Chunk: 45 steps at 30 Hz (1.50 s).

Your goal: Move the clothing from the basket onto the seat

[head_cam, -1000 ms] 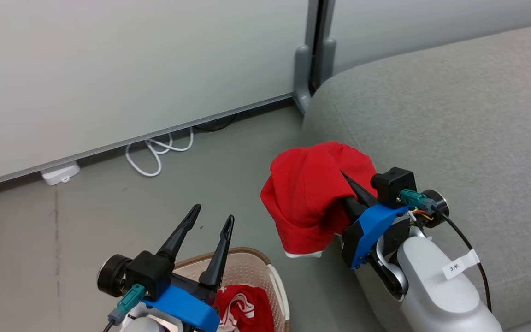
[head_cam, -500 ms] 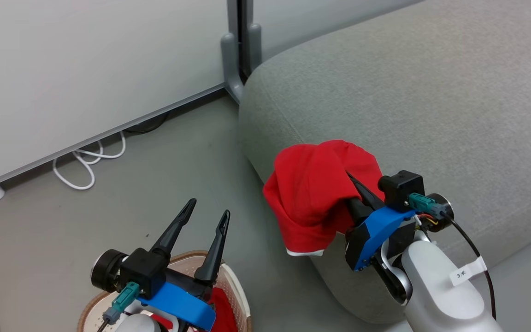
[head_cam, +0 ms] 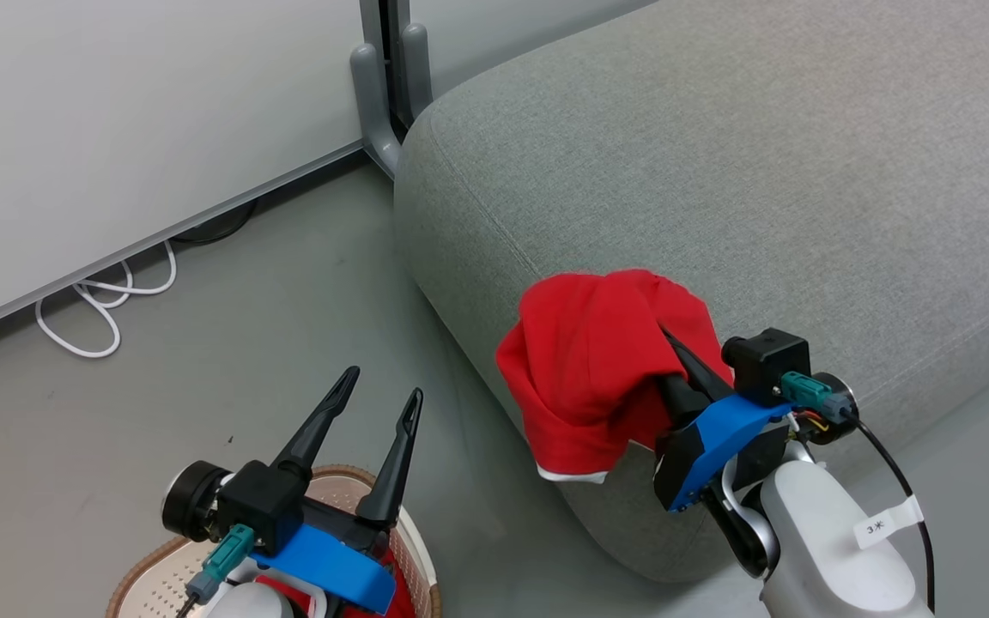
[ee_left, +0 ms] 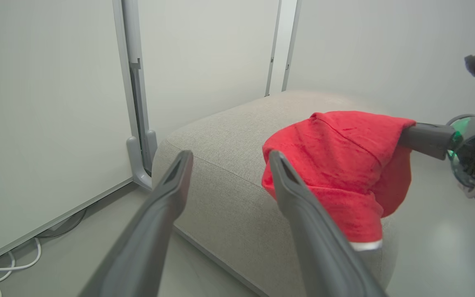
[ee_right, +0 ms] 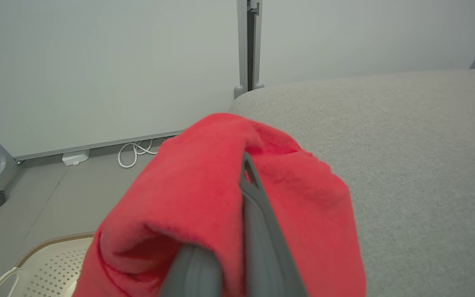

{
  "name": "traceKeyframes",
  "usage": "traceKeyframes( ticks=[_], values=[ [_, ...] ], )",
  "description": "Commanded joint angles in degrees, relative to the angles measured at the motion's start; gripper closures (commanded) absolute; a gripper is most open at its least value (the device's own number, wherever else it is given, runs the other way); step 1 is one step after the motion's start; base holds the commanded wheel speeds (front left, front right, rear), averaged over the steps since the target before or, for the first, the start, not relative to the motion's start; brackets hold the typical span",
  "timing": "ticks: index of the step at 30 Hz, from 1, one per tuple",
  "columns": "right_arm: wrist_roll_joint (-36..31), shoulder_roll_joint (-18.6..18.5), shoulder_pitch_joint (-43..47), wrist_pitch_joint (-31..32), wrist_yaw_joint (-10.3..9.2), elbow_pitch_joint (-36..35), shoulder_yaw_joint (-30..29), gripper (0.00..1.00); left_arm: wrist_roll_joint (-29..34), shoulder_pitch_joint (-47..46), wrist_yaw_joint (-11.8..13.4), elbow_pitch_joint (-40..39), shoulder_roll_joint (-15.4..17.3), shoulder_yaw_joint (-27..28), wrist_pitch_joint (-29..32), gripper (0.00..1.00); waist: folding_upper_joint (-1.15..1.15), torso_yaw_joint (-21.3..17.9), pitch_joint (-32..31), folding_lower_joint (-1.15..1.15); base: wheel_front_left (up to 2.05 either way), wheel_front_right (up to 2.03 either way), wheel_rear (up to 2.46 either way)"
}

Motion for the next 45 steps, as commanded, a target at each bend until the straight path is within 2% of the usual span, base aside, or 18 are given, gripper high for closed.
traceKeyframes(
  ticks=[1,5,9,20,25,33,37,42,44,45],
  values=[
    [0.2,-0.1,0.5,0.0,0.09,-0.5,-0.3,1.0,0.3,0.2,0.0,-0.3,0.3,0.2,-0.3,0.0,0.0,0.0,0.2,0.0,0.0,0.0,0.0],
    [0.6,-0.1,-0.4,0.2,0.09,-1.0,-1.1,1.0,0.3,-0.5,-0.1,-0.4,0.5,-0.1,-0.3,0.0,0.0,0.4,1.1,0.0,0.0,0.0,0.0],
    [0.5,-0.1,-3.7,-0.2,0.07,-0.6,-4.6,1.0,0.3,-1.8,-0.1,-0.9,0.8,0.1,-0.3,0.0,0.0,1.2,3.5,0.0,0.0,0.0,0.0],
    [-2.7,-0.4,-19.8,-2.4,0.07,3.8,-22.2,1.0,1.2,-9.4,-0.1,-4.6,4.1,-2.3,0.2,0.0,0.0,6.5,17.9,0.0,0.0,0.0,0.0],
    [-2.1,-4.1,-28.2,-2.9,0.07,6.5,-29.9,1.0,1.9,-12.2,0.0,-7.5,5.9,-1.5,0.8,0.0,0.0,8.3,24.3,0.0,0.0,0.0,0.0],
    [-5.9,-11.9,-37.3,-2.6,0.07,10.0,-40.2,1.0,2.9,-15.4,0.6,-13.2,8.3,-0.4,2.2,0.0,0.0,10.8,32.3,0.0,0.0,0.0,0.0],
    [-6.9,-13.1,-39.9,-2.4,0.07,12.8,-44.1,1.0,3.4,-16.8,1.2,-15.6,9.1,0.4,2.8,0.0,0.0,11.5,34.8,0.0,0.0,0.0,0.0],
    [-8.6,-12.6,-41.0,-4.0,0.06,17.2,-46.6,1.0,3.9,-17.6,1.4,-18.0,10.1,0.5,3.7,0.0,0.0,11.5,36.4,0.0,0.0,0.0,0.0],
    [-9.0,-12.3,-40.9,-4.8,0.06,19.0,-47.3,0.57,4.0,-17.2,1.5,-18.4,10.3,0.3,3.9,0.0,0.0,11.5,36.4,0.0,0.0,0.0,0.0],
    [-9.5,-12.3,-40.8,-5.2,0.06,19.7,-47.5,0.13,3.9,-17.0,1.6,-18.5,10.4,0.2,4.1,0.0,0.0,11.5,36.4,0.0,0.0,0.0,0.0]
  ],
)
